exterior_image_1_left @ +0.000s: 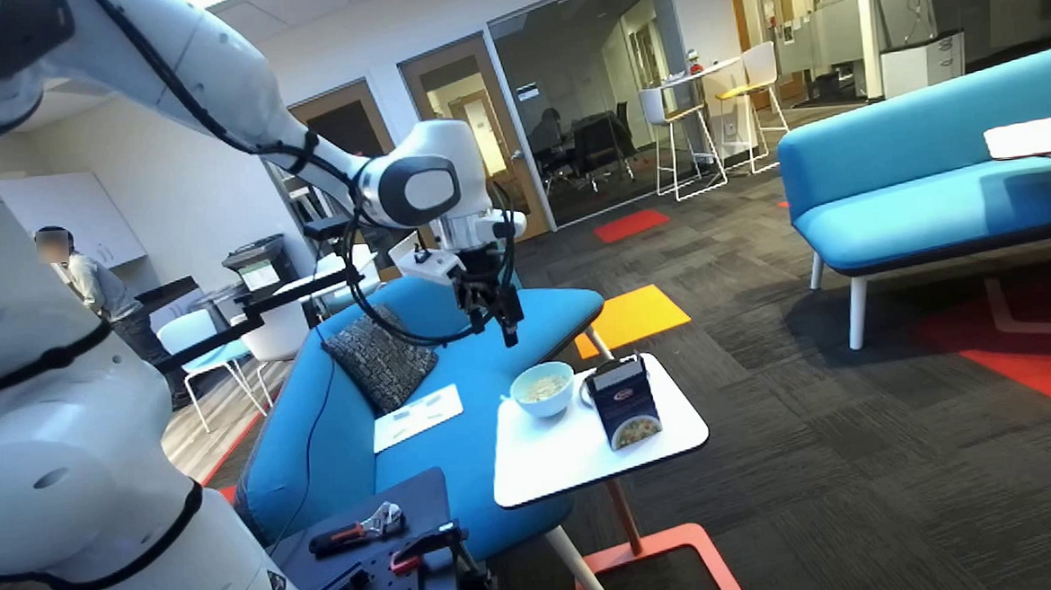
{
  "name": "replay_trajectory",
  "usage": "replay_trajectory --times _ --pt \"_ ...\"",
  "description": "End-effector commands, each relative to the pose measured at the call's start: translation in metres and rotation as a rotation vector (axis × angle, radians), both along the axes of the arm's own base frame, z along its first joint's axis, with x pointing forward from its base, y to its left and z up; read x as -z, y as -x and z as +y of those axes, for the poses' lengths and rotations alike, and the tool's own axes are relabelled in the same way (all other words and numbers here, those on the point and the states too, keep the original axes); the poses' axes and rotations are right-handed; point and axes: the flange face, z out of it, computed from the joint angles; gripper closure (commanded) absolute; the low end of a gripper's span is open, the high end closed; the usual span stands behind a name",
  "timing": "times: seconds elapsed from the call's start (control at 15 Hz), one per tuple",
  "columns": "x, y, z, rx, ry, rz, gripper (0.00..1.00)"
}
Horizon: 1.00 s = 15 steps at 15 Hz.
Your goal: Remove the spoon from the bowl.
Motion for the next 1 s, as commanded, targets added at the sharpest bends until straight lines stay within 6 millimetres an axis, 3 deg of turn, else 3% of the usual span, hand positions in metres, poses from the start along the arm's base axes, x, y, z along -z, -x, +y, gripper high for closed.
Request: replay_trajectory --times 0.0,0.27,0.53,0.67,0.73,0.93 --pt "0.067 -0.009 0.024 0.01 -0.112 0.012 0.0" --pt "0.134 -0.011 0.042 0.081 -0.26 0.022 0.0" --pt "0.176 -0.011 0.054 0.182 -0.402 0.182 0.0" --pt "0.188 -0.011 0.048 0.195 -0.373 0.268 0.0" --pt "0.183 -0.004 0.049 0.175 -0.361 0.204 0.0" --pt "0.195 -0.01 0.044 0.195 -0.369 0.251 0.0"
